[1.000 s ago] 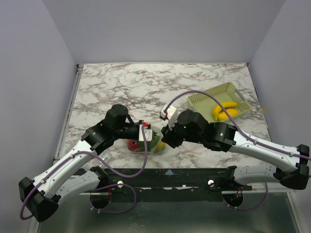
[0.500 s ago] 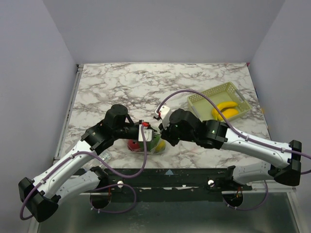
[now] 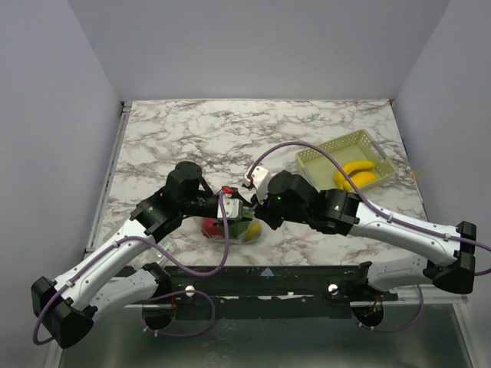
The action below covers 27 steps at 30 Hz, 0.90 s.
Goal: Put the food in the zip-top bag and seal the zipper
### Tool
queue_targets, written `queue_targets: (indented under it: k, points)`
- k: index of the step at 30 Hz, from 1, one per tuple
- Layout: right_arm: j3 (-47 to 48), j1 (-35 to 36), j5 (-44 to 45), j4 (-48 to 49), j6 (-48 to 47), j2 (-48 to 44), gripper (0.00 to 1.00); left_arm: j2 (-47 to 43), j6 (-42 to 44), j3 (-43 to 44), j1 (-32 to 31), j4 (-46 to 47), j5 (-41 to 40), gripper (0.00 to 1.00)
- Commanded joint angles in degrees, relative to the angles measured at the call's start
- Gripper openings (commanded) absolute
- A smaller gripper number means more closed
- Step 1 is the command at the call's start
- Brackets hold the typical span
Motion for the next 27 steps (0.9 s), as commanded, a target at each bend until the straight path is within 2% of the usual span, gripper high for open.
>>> queue_targets:
  k: [1,13,19,27]
  points:
    - [-0.5,0.0,0.6,1.8,-0.7,-0.6,0.0,0.6,-1.6,2.0,-0.2,2.2,3.9,0.32]
    - [-2.4,0.0,3.6,4.8,2.3,-2.4,0.0,0.7,-0.5,1.8,-0.6,2.3,1.7,0.0]
    - [-6.4,0.0,13.4,5.2,7.9,-4.5,0.0,-0.9,0.8,0.5,-0.6,3.1,-4.1,0.0]
    - [-10.6,-0.3,25.6,5.4,12.7,-9.5,0.0,-2.5,2.3,-0.4,-0.6,2.7,-7.4,0.0]
